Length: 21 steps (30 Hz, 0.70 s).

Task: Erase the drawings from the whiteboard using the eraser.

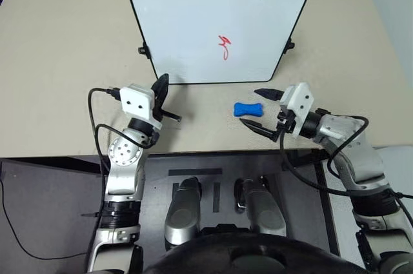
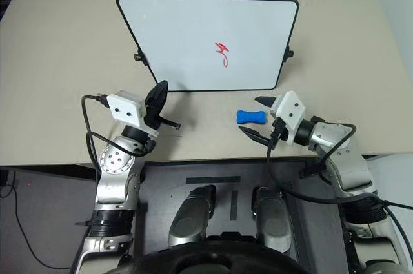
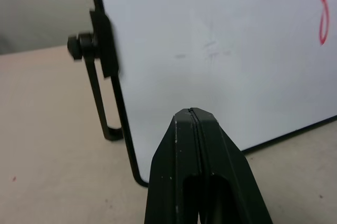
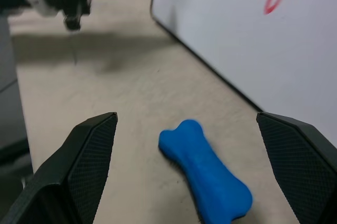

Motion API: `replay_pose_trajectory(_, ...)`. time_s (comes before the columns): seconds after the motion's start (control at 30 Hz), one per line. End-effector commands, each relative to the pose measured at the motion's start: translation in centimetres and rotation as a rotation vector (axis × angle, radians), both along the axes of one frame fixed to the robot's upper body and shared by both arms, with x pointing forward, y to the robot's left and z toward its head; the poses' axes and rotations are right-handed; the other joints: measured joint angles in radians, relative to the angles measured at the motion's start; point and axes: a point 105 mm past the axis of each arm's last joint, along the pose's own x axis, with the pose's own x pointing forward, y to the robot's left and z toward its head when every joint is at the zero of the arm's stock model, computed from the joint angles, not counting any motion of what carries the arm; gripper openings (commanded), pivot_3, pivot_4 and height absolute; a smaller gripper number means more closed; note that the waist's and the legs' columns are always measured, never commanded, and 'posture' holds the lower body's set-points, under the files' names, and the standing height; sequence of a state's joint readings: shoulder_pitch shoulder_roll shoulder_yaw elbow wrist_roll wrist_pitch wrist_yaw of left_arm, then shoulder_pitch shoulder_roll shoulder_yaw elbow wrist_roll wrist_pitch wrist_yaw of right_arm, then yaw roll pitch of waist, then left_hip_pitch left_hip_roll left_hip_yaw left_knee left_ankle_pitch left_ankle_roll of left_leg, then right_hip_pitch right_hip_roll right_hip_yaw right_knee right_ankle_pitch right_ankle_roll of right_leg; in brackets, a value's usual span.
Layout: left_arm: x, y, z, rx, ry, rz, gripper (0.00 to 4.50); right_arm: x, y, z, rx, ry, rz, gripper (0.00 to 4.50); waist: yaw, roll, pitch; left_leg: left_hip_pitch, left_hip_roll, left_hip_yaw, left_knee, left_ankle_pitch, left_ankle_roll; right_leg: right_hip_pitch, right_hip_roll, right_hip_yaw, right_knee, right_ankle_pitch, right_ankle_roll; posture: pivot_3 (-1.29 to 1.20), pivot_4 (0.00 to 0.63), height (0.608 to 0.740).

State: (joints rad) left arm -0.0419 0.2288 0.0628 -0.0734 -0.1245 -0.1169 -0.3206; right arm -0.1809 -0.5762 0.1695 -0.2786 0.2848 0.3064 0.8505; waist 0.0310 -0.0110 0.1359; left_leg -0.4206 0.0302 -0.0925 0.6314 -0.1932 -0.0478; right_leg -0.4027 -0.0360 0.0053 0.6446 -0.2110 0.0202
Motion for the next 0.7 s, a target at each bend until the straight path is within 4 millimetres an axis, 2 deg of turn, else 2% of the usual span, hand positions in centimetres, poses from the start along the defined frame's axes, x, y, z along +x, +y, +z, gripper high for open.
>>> replay_pose_trajectory(0.03,0.2,-1.0,1.2,-0.012,-0.062,-0.017,0.00,-0.7,0.3,-0.1,-0.050,-0.001,0.089,4.47,0.001,0.000,0.000,0.000,0.000,0.000,0.000,0.000,0.000,0.000,0.000,0.000,0.000,0.000,0.000,0.00,0.150,0.740)
replay_pose_trajectory(0.2,-0.1,-1.0,0.8,-0.024,-0.059,-0.005,0.00,-1.1,0.1,-1.2,-0.100,0.032,0.126,4.47,-0.001,0.000,0.000,0.000,0.000,0.001,0.000,0.000,0.000,0.000,0.001,0.000,0.000,0.000,0.000,0.00,0.150,0.740)
replay_pose_trajectory(0.7,-0.5,-0.8,0.7,-0.029,-0.061,0.022,0.00,1.2,0.2,-2.4,-0.144,0.031,0.121,4.47,-0.002,0.000,0.000,0.001,0.001,-0.004,0.000,0.001,0.001,0.000,0.000,0.000,0.001,0.001,-0.001,0.00,0.150,0.740)
